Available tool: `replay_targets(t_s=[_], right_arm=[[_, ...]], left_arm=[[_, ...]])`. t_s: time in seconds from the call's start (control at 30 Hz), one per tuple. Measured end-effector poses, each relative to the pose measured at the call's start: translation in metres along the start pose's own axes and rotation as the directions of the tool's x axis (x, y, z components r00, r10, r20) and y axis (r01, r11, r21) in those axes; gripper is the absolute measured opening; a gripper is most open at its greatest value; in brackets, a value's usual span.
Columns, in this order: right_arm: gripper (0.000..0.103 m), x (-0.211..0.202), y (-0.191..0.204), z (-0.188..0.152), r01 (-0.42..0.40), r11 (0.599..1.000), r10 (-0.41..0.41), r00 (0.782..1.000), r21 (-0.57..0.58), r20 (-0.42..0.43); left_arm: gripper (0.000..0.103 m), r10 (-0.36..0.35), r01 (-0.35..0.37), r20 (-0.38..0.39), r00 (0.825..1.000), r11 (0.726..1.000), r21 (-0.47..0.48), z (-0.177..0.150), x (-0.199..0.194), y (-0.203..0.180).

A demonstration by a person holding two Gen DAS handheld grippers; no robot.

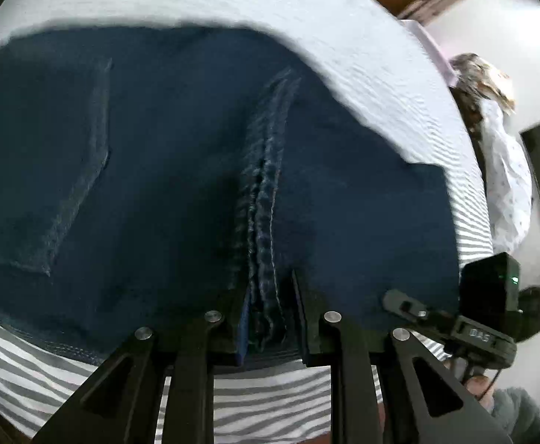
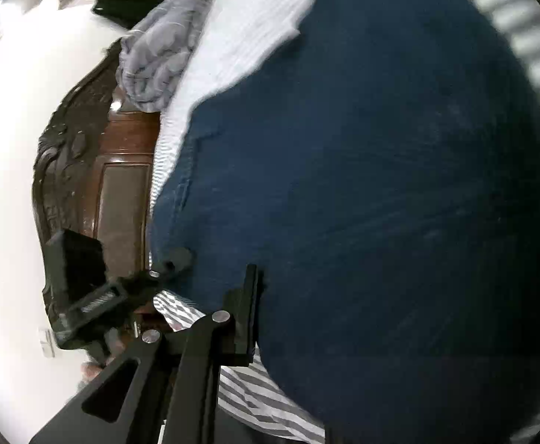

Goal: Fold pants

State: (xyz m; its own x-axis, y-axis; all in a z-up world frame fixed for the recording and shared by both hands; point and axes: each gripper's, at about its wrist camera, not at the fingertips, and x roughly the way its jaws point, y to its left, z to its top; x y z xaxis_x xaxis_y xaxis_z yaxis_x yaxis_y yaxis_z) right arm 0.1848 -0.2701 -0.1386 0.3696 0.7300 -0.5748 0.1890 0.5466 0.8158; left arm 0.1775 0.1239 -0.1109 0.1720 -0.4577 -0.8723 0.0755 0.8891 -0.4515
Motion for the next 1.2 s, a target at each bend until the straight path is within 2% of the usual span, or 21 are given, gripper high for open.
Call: replay_targets(t_s=[0.1, 0.17, 0.23, 0.33, 0.4, 0.43, 0.5, 0.53, 0.6, 0.67, 0.7, 0.77, 0.8, 0.87, 0.93, 1.0, 1.03, 1.07, 1.13, 1.17, 1.2], right_arm=[[0.013, 0.003, 0.003, -0.001, 0.029, 0.999, -0.029, 1.0, -0.031, -0.007], [0.013, 0.003, 0.011, 0.001, 0.054, 0.996, -0.055, 0.998, -0.072, -0.009], [0.013, 0.005, 0.018, 0.002, 0.066, 0.993, -0.068, 0.998, -0.102, -0.013], [0.016, 0.008, 0.022, 0.002, 0.121, 0.982, -0.124, 0.992, -0.142, -0.01], [0.025, 0.008, 0.025, 0.0, 0.134, 0.98, -0.139, 0.99, -0.146, -0.021], [0.033, 0.007, 0.026, -0.001, 0.137, 0.98, -0.144, 0.989, -0.145, -0.038], [0.042, 0.003, 0.034, -0.006, 0.151, 0.971, -0.165, 0.984, -0.184, -0.067], [0.047, -0.002, 0.043, -0.011, 0.181, 0.954, -0.202, 0.977, -0.237, -0.07], [0.051, -0.011, 0.052, -0.02, 0.224, 0.922, -0.263, 0.961, -0.316, -0.085], [0.051, -0.022, 0.061, -0.028, 0.257, 0.886, -0.323, 0.939, -0.387, -0.115], [0.051, -0.029, 0.064, -0.031, 0.264, 0.872, -0.341, 0.932, -0.412, -0.123], [0.051, -0.045, 0.071, -0.033, 0.265, 0.852, -0.356, 0.926, -0.452, -0.129], [0.05, -0.057, 0.075, -0.031, 0.27, 0.839, -0.361, 0.926, -0.473, -0.111], [0.05, -0.076, 0.082, -0.023, 0.311, 0.803, -0.375, 0.927, -0.508, -0.025], [0.05, -0.084, 0.092, -0.004, 0.37, 0.755, -0.394, 0.916, -0.541, 0.076], [0.05, -0.077, 0.099, 0.021, 0.465, 0.685, -0.442, 0.877, -0.561, 0.187], [0.048, -0.066, 0.098, 0.037, 0.52, 0.638, -0.48, 0.845, -0.568, 0.235], [0.047, -0.06, 0.097, 0.044, 0.548, 0.617, -0.499, 0.828, -0.565, 0.258], [0.04, -0.039, 0.09, 0.066, 0.595, 0.58, -0.542, 0.792, -0.556, 0.282], [0.039, -0.031, 0.084, 0.078, 0.621, 0.567, -0.565, 0.771, -0.541, 0.293], [0.038, -0.023, 0.073, 0.091, 0.635, 0.578, -0.584, 0.761, -0.512, 0.284]], left_arm=[[0.021, -0.008, 0.007, 0.022, 1.0, 1.0, 0.028, -0.002, -0.002, -0.002], [0.02, 0.051, -0.055, 0.053, 0.997, 0.994, 0.091, -0.003, -0.01, -0.009], [0.02, 0.13, -0.145, 0.105, 0.986, 0.979, 0.147, -0.001, -0.019, -0.01], [0.02, 0.181, -0.193, 0.103, 0.978, 0.974, 0.122, -0.002, -0.02, 0.004], [0.02, 0.212, -0.222, 0.089, 0.973, 0.967, 0.128, -0.005, -0.014, 0.013], [0.02, 0.228, -0.239, 0.095, 0.969, 0.961, 0.137, -0.009, -0.014, 0.013], [0.02, 0.227, -0.243, 0.126, 0.966, 0.961, 0.131, -0.014, -0.019, 0.008], [0.02, 0.217, -0.234, 0.143, 0.966, 0.964, 0.122, -0.013, -0.024, 0.009], [0.02, 0.214, -0.246, 0.217, 0.952, 0.96, 0.132, -0.013, -0.039, -0.004], [0.02, 0.193, -0.251, 0.285, 0.939, 0.95, 0.183, -0.016, -0.051, -0.021], [0.021, 0.183, -0.248, 0.296, 0.937, 0.947, 0.202, -0.017, -0.052, -0.029], [0.021, 0.141, -0.217, 0.283, 0.949, 0.942, 0.256, -0.02, -0.049, -0.045], [0.021, 0.126, -0.204, 0.275, 0.953, 0.94, 0.274, -0.023, -0.046, -0.049], [0.021, 0.115, -0.19, 0.248, 0.962, 0.933, 0.307, -0.029, -0.031, -0.062], [0.021, 0.125, -0.19, 0.219, 0.968, 0.933, 0.307, -0.031, -0.015, -0.065], [0.021, 0.147, -0.197, 0.185, 0.972, 0.938, 0.285, -0.028, 0.002, -0.064], [0.021, 0.168, -0.212, 0.176, 0.97, 0.939, 0.272, -0.028, 0.009, -0.061], [0.021, 0.185, -0.225, 0.169, 0.968, 0.939, 0.261, -0.03, 0.014, -0.055], [0.021, 0.163, -0.206, 0.179, 0.97, 0.943, 0.26, -0.032, 0.013, -0.049], [0.021, 0.152, -0.195, 0.18, 0.972, 0.948, 0.251, -0.032, 0.012, -0.045], [0.021, 0.15, -0.191, 0.177, 0.973, 0.95, 0.248, -0.032, 0.014, -0.044]])
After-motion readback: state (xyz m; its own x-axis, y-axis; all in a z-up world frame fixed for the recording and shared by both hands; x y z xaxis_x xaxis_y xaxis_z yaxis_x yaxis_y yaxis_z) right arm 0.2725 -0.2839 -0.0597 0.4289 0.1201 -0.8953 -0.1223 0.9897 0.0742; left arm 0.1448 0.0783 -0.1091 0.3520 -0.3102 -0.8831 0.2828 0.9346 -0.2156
